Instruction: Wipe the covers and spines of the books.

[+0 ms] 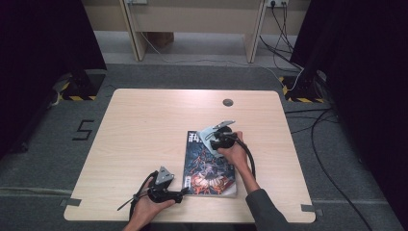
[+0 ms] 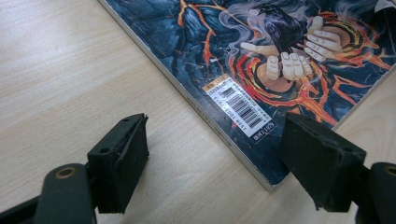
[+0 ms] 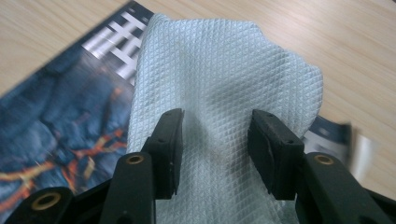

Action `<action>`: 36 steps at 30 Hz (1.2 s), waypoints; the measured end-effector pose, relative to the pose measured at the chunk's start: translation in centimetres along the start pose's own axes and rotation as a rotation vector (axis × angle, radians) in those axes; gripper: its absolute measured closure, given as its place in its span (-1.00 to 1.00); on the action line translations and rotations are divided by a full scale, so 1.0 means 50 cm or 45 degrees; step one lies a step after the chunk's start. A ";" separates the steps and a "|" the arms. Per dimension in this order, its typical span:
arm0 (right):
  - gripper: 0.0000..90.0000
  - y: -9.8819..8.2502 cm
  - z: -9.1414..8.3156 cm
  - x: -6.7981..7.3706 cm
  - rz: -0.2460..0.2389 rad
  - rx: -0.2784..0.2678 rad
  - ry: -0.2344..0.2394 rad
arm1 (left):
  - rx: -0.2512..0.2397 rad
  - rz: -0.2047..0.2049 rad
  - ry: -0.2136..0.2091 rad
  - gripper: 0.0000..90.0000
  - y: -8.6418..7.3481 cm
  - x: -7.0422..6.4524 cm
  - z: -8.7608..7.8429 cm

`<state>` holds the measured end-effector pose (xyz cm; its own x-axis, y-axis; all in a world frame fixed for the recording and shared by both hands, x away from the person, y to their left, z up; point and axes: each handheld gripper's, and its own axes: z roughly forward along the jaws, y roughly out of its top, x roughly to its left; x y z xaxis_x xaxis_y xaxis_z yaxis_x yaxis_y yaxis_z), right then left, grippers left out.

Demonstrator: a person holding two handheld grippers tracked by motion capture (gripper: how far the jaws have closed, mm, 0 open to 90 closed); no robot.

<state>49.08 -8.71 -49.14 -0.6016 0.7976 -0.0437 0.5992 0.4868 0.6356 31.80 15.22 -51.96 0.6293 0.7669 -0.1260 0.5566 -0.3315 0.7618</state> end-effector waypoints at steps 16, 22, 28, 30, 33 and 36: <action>0.24 0.044 0.034 0.078 -0.063 0.006 0.115 | -0.002 -0.001 0.000 -0.50 0.000 0.000 0.000; 0.24 -0.003 -0.004 0.126 -0.189 -0.013 0.192 | 0.002 -0.002 0.003 -0.50 0.000 0.000 0.000; 0.24 -0.049 -0.043 0.156 -0.247 -0.020 0.250 | 0.077 0.020 -0.040 -0.48 0.012 0.004 -0.010; 0.23 -0.052 -0.049 0.159 -0.269 -0.001 0.243 | 0.043 0.009 -0.036 -0.48 0.015 0.015 -0.024; 0.21 -0.056 -0.051 0.158 -0.251 -0.007 0.236 | 0.026 -0.028 -0.008 -0.48 0.012 0.041 -0.045; 0.21 -0.057 -0.054 0.164 -0.262 -0.006 0.204 | 0.020 -0.069 0.027 -0.48 0.007 0.063 -0.059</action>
<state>41.02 -4.52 -49.22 -0.7869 0.6151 -0.0496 0.4535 0.6310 0.6294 32.39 19.11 -50.21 0.5868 0.7951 -0.1532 0.5979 -0.2978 0.7442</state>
